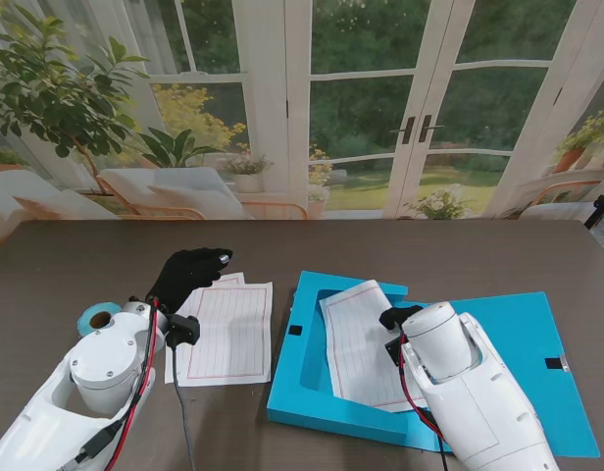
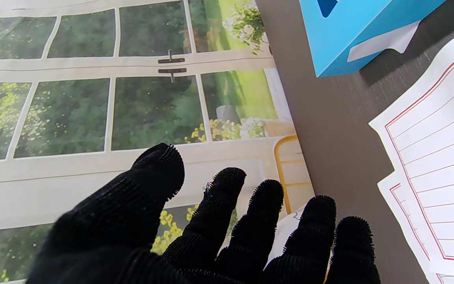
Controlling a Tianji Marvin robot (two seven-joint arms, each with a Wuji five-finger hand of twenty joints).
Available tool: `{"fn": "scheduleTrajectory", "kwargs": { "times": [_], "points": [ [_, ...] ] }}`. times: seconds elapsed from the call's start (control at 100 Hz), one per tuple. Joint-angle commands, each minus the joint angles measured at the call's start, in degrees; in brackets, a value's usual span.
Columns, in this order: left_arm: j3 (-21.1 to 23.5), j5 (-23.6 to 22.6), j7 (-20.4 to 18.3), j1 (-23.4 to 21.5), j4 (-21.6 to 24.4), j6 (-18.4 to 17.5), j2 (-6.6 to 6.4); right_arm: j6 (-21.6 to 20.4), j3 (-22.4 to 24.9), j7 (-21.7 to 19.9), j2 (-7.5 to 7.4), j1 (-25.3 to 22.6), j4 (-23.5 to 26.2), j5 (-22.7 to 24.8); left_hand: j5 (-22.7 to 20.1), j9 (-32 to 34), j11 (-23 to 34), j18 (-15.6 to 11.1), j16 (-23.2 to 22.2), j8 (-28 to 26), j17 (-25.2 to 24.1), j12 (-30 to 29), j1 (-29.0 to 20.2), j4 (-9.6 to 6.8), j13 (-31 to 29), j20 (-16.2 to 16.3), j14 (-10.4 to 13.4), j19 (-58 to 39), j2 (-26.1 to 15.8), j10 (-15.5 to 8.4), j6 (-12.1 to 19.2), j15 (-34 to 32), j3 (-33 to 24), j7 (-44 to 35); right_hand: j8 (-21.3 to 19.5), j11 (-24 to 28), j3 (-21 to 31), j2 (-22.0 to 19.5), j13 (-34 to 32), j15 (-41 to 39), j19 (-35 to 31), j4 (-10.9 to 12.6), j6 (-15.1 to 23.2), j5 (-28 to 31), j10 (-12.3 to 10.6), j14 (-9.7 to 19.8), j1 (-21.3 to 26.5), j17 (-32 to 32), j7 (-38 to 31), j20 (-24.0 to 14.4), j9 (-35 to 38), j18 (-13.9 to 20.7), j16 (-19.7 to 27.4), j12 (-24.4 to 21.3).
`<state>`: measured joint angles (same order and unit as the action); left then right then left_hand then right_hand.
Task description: Peel a label from the label roll, stick it on the side of the file box and file the documents
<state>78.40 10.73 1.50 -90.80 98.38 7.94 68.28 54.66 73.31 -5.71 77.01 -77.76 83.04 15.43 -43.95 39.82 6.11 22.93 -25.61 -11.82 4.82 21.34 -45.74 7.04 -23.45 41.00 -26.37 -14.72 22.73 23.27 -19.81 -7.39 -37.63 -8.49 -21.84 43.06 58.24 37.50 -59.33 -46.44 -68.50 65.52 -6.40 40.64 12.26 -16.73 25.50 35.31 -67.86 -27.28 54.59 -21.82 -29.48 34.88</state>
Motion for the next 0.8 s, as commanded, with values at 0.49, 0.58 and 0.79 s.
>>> {"fn": "scheduleTrajectory", "kwargs": {
  "times": [0.49, 0.58, 0.79],
  "points": [
    [0.2, 1.2, -0.7, -0.6, 0.6, 0.4, 0.28, 3.5, 4.5, -12.8, 5.95, -2.2, 1.6, 20.3, -2.2, 0.7, 0.4, -1.6, -0.1, -0.7, -0.5, 0.8, 1.7, -2.37, 1.0, 1.0, -0.1, 1.7, -1.6, 0.5, 0.2, 1.0, 1.9, 0.0, 2.0, 2.4, -1.0, -4.9, 2.7, -1.7, -1.7, -0.3, -1.8, -1.9, 1.4, -0.2, -1.6, -13.6, 4.1, -0.9, -3.9, 0.9, 0.9, -2.6],
    [0.2, 1.3, -0.7, -0.6, 0.5, 0.4, 0.3, 3.5, 2.9, -11.9, 4.48, -2.4, 2.0, 19.0, -2.2, 0.8, 0.5, -1.5, -0.1, -0.7, -0.4, 0.9, 1.7, -2.38, 0.9, 1.0, 0.0, 1.7, -1.7, 0.6, 0.3, 0.9, 2.0, 0.0, 2.0, 2.3, -2.5, -5.0, 3.4, -1.3, -1.5, -1.3, -1.4, -2.9, 1.0, 0.2, -2.6, -13.9, 4.7, -0.9, -5.1, 1.2, 1.1, -2.7],
    [0.3, 1.0, -0.8, -0.6, 0.5, 0.5, 0.24, 3.5, -3.1, -4.2, -1.36, -2.9, 4.0, 7.4, -2.3, 0.9, 0.5, -1.6, -0.1, -0.8, -0.5, 1.0, 1.6, -2.43, 0.9, 1.1, -0.1, 1.7, -1.7, 0.6, 0.3, 0.9, 2.1, 0.0, -4.6, 1.3, -5.6, -6.2, 7.0, -0.1, -0.3, -6.6, -2.3, -6.5, 0.4, 0.0, -5.9, -16.2, 13.0, -1.2, -10.4, 1.6, 1.3, -3.8]
  ]
}}
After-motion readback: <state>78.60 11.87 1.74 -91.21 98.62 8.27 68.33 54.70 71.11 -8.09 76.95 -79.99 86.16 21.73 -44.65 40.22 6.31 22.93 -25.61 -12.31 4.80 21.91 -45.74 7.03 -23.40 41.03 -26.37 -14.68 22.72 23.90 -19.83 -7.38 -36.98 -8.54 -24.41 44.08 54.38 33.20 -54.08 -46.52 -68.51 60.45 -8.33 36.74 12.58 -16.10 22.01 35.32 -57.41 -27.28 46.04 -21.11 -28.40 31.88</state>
